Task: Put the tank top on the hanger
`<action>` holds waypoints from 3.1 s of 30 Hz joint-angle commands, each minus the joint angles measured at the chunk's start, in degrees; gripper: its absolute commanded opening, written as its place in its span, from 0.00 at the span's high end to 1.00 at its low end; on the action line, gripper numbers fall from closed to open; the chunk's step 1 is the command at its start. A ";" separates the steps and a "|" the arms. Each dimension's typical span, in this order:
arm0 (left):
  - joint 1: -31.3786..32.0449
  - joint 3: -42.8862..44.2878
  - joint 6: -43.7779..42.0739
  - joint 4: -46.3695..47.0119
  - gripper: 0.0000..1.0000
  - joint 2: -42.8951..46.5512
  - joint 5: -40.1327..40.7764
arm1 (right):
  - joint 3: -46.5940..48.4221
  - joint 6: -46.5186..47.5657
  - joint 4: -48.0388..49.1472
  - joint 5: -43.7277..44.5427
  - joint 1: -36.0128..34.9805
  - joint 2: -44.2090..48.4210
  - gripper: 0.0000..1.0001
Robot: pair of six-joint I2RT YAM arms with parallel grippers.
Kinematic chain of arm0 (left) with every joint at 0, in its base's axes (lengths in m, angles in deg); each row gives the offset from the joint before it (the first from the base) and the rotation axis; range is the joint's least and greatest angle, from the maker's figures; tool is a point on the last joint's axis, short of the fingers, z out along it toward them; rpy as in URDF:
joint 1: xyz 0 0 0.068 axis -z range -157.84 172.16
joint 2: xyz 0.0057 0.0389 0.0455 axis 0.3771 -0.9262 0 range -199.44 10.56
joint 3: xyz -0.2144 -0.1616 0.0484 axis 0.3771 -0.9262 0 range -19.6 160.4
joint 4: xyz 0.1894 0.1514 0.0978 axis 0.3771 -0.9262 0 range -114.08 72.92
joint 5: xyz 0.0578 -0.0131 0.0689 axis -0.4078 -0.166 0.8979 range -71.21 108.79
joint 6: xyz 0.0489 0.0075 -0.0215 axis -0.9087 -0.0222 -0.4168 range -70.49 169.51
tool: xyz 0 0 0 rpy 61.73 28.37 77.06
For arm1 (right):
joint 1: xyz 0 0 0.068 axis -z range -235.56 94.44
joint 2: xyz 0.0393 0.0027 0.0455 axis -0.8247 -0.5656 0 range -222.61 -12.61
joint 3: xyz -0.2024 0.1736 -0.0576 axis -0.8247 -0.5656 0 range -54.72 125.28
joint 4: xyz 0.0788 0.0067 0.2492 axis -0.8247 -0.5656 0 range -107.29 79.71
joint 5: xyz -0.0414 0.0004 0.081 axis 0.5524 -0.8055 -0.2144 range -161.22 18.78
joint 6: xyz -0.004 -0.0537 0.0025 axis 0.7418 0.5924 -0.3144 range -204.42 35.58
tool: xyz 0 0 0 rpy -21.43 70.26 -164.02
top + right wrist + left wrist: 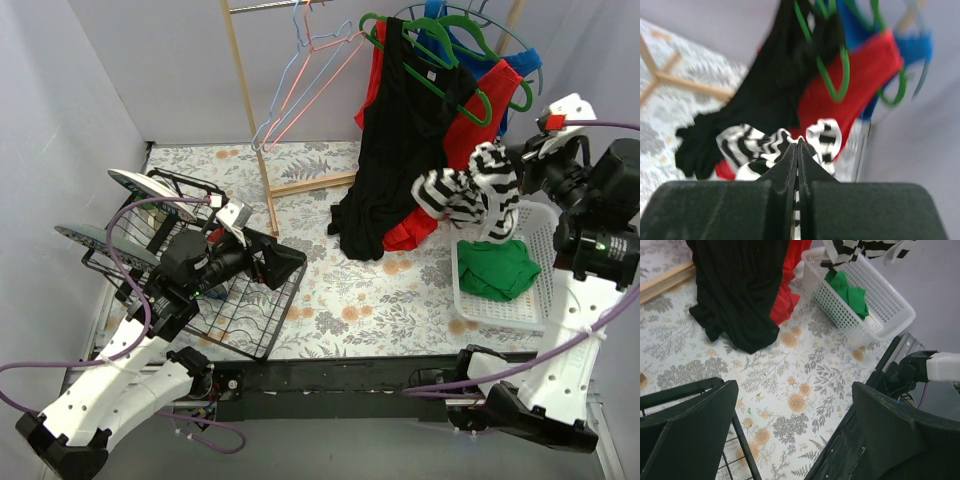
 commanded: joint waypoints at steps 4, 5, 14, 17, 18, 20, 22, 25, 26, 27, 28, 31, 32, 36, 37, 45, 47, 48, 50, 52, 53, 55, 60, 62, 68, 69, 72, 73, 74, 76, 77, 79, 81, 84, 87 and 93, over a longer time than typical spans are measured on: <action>-0.16 5.12 -1.93 -1.24 0.02 0.06 0.77 | 14.30 -17.10 7.78 -25.63 -0.08 -3.04 0.99; -0.16 5.47 -1.94 -1.33 0.02 0.06 1.12 | 14.31 -19.74 9.62 -30.27 -0.08 -3.48 0.99; -0.16 6.45 -1.06 -1.33 0.02 0.94 1.65 | -6.33 -23.43 17.16 -31.24 -12.27 -1.20 0.99; -0.16 5.39 -0.10 -0.63 0.02 0.24 0.51 | -16.60 -16.18 16.13 -24.45 -23.70 -0.94 0.99; -0.16 4.95 0.26 -0.28 0.02 -0.11 -0.36 | -18.98 -15.20 16.84 -23.30 -25.90 -0.85 0.99; -0.16 3.20 1.31 0.25 0.02 -0.81 -1.33 | -23.02 -12.48 15.89 -18.31 -28.37 -2.78 0.99; -0.16 0.57 3.33 2.18 0.02 -1.26 -3.87 | -24.27 -8.78 15.01 -16.09 -32.06 -5.23 0.98; -0.16 -2.34 7.37 5.52 0.02 -2.75 -7.73 | -26.12 -6.32 15.44 -15.38 -36.45 -11.38 0.88; -0.07 -4.00 8.34 6.31 0.02 -3.27 -8.53 | -26.21 -5.62 15.44 -14.77 -37.68 -12.62 0.78; -0.16 -4.88 9.74 8.50 0.02 -4.41 -9.50 | -25.69 -4.92 14.66 -14.67 -39.35 -13.67 0.75; -0.16 -5.76 11.84 9.91 0.02 -4.94 -10.99 | -25.07 -2.82 13.78 -14.76 -39.89 -15.77 0.71; -0.16 -9.98 20.33 20.52 0.02 -6.79 -18.11 | -20.60 2.18 8.27 -15.12 -39.81 -18.16 0.58; 0.19 -11.21 23.17 24.21 0.02 -7.66 -21.69 | -19.45 3.60 6.67 -13.37 -39.63 -18.17 0.50; 8.26 -11.32 25.32 31.28 0.02 -14.16 -17.26 | -19.08 4.06 7.09 -14.06 -32.72 -14.48 0.34; 10.80 -10.35 24.44 30.85 0.02 -18.27 -15.16 | -19.61 4.06 7.18 -13.97 -31.12 -12.30 0.32; 25.85 7.92 16.09 11.70 0.17 -40.17 7.95 | -26.81 7.48 6.74 -10.20 -20.65 -0.60 0.23; 28.57 13.63 15.82 7.32 0.23 -45.52 13.05 | -29.18 7.66 7.09 -6.61 -20.12 1.17 0.23; 29.37 15.30 15.21 6.16 0.23 -47.29 15.25 | -29.72 7.92 6.83 -5.54 -19.51 1.34 0.23; 31.38 20.14 14.76 3.52 0.27 -51.85 21.94 | -30.86 7.92 6.39 -2.82 -18.63 0.91 0.23; 32.09 23.04 13.71 2.20 0.28 -54.68 26.50 | -31.57 8.18 5.87 -1.76 -18.10 -0.05 0.24; 32.62 25.32 13.53 1.06 0.28 -56.44 27.92 | -31.83 8.53 5.69 -0.36 -18.10 -0.58 0.24; 32.71 27.27 13.27 -0.09 0.31 -60.74 30.21 | -32.36 8.89 5.08 1.05 -18.10 -2.42 0.26; 32.71 28.42 13.88 -1.24 0.37 -65.50 37.68 | -32.53 9.50 2.70 2.03 -18.10 -8.05 0.36; 32.80 27.80 14.06 -0.71 0.46 -66.03 38.74 | -32.97 9.94 2.61 1.94 -18.27 -10.95 0.40; 32.63 23.77 15.20 0.43 0.79 -63.85 39.09 | -32.28 11.00 3.49 5.36 -19.94 -18.25 0.42; 32.54 23.24 15.46 0.43 0.81 -63.05 39.09 | -32.19 10.91 3.49 5.37 -20.38 -19.47 0.42; 31.92 19.90 16.60 1.31 0.85 -59.19 38.22 | -32.18 10.91 3.58 5.71 -23.01 -21.67 0.45; 31.49 18.06 16.87 1.40 0.88 -58.22 38.04 | -32.10 10.82 3.67 5.98 -23.45 -22.03 0.56; 31.22 17.26 17.05 1.40 0.92 -55.69 37.78 | -31.66 10.82 3.58 6.15 -24.07 -22.38 0.65; 30.43 14.55 17.84 1.22 0.96 -52.87 37.43 | -30.52 11.00 2.70 6.16 -24.07 -22.39 0.98; 29.99 13.49 18.01 0.53 1.00 -51.37 37.34 | -29.99 11.17 2.44 6.07 -24.07 -21.86 0.99; 28.24 11.73 18.63 -0.35 1.00 -45.84 36.90 | -27.45 11.79 1.04 6.24 -24.07 -19.06 0.99; 26.75 9.00 18.80 -2.02 1.00 -39.36 36.11 | -23.16 12.40 -0.46 6.86 -24.07 -15.90 0.99; 22.44 6.10 18.63 -3.52 1.00 -32.74 31.81 | -15.88 12.84 -2.22 7.56 -24.07 -11.68 0.99; 17.96 4.43 17.05 -3.70 1.00 -25.09 26.01 | -9.88 13.46 -4.94 6.25 -24.07 -9.48 0.99; 15.84 5.91 12.40 -8.79 1.00 -18.93 18.12 | -1.69 12.14 -5.47 1.33 -24.07 -4.99 0.99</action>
